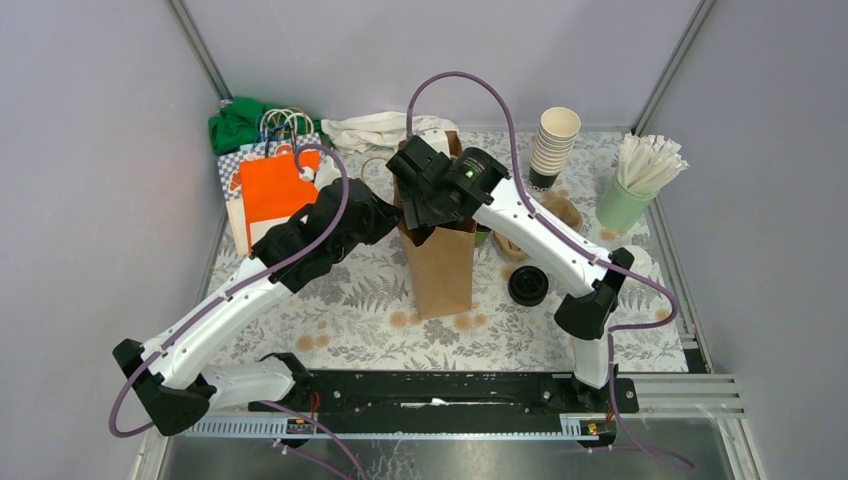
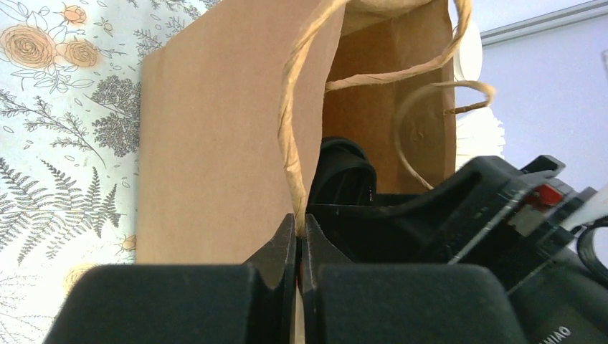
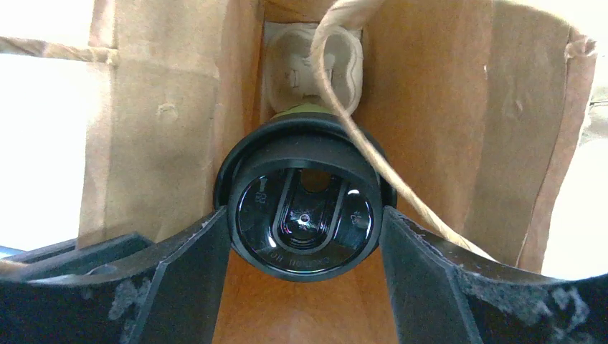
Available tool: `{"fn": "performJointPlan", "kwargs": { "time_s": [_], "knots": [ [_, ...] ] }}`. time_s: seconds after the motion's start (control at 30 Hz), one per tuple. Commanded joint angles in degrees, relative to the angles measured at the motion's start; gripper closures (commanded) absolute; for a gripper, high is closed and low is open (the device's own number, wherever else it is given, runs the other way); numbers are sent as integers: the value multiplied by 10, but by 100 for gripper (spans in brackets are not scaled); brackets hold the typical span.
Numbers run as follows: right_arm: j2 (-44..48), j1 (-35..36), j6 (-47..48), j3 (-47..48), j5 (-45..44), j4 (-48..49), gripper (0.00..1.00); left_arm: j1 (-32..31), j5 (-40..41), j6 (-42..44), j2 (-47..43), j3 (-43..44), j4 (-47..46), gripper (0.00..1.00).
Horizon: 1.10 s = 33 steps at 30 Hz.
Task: Pack the takeout coffee
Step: Place the coffee cup on the cup tray.
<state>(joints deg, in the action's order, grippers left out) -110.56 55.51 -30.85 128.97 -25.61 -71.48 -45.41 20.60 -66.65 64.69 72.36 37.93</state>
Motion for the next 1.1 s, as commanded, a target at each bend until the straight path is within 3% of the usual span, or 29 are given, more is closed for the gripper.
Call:
{"fn": "performJointPlan", "kwargs": {
  "time_s": [0.0, 0.87, 1.07],
  "knots": [
    [-13, 3, -17, -3, 14, -10, 66, -6, 22, -23, -23, -5, -31, 100],
    [-35, -31, -30, -106, 94, 13, 68, -19, 55, -37, -44, -32, -31, 99],
    [-44, -33, -24, -92, 112, -17, 68, -19, 57, -36, -43, -37, -32, 98]
  ]
}}
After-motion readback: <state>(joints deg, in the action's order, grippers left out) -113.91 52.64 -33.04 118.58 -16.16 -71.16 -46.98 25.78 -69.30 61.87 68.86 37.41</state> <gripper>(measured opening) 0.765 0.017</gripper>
